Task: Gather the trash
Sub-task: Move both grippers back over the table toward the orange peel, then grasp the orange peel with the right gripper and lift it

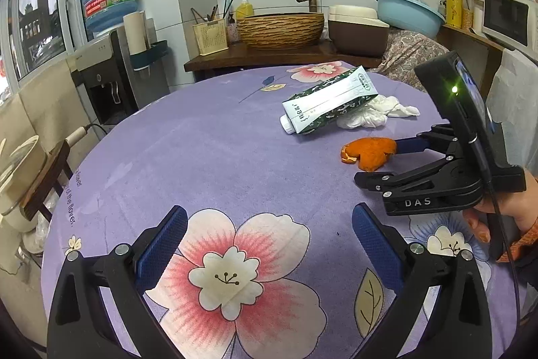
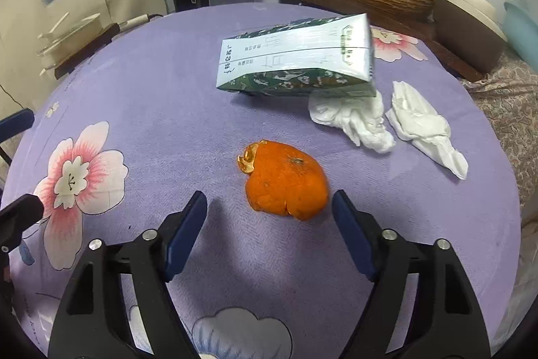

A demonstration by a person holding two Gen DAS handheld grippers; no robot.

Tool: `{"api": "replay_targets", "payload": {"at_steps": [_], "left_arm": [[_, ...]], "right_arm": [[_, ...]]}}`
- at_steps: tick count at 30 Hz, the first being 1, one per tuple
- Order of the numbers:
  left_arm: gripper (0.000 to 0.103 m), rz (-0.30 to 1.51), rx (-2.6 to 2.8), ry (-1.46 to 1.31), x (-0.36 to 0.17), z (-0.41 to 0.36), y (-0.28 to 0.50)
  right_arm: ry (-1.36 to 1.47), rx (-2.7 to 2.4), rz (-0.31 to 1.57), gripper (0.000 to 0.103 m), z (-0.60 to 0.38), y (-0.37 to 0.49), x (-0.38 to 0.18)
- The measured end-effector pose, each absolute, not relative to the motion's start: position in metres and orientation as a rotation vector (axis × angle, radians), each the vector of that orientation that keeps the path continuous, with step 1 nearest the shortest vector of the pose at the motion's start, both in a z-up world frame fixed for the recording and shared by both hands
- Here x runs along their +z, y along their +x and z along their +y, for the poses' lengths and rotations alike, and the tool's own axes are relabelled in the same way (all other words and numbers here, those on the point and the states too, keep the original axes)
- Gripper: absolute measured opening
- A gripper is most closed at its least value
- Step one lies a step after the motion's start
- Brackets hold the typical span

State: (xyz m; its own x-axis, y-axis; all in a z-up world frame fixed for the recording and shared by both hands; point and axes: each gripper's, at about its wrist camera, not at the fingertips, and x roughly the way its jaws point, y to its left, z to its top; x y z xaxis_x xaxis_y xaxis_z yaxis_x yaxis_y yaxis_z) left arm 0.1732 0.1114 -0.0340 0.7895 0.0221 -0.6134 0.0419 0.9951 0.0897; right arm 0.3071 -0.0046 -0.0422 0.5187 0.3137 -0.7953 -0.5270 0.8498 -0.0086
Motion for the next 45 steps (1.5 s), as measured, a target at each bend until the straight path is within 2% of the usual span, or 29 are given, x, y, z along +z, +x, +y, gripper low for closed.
{"api": "replay_targets", "payload": {"at_steps": [4, 5, 6, 7, 11, 17, 32, 39, 45], "left_arm": [[0.097, 0.665, -0.016, 0.087, -0.034, 0.116, 0.176], [0.097, 0.663, -0.016, 0.09, -0.034, 0.115, 0.177], [0.097, 0.662, -0.017, 0.095, -0.034, 0.115, 0.177], [0.097, 0.662, -0.019, 0.102, -0.035, 0.114, 0.177], [0.097, 0.667, -0.04, 0.114, -0.036, 0.112, 0.183], [0.097, 0.673, -0.065, 0.158, -0.036, 0.106, 0.197], [0.097, 0.622, -0.166, 0.415, -0.028, 0.047, 0.254], [0.097, 0.632, -0.144, 0.443, -0.027, 0.024, 0.287], [0.097, 0.677, -0.158, 0.651, -0.04, 0.002, 0.317]], "right_arm": [[-0.292, 0.518, 0.896, 0.058, 0.002, 0.311, -0.047], [-0.277, 0.527, 0.9, 0.048, 0.002, 0.312, -0.047], [-0.271, 0.527, 0.896, 0.043, 0.002, 0.313, -0.046], [-0.274, 0.524, 0.892, 0.033, 0.002, 0.313, -0.046], [-0.25, 0.528, 0.884, 0.025, -0.001, 0.312, -0.045], [-0.189, 0.536, 0.841, 0.02, -0.019, 0.303, -0.027], [-0.112, 0.476, 0.758, 0.02, -0.09, 0.253, 0.001], [-0.066, 0.445, 0.75, 0.02, -0.121, 0.237, 0.0], [-0.038, 0.436, 0.761, 0.02, -0.139, 0.222, -0.005]]}}
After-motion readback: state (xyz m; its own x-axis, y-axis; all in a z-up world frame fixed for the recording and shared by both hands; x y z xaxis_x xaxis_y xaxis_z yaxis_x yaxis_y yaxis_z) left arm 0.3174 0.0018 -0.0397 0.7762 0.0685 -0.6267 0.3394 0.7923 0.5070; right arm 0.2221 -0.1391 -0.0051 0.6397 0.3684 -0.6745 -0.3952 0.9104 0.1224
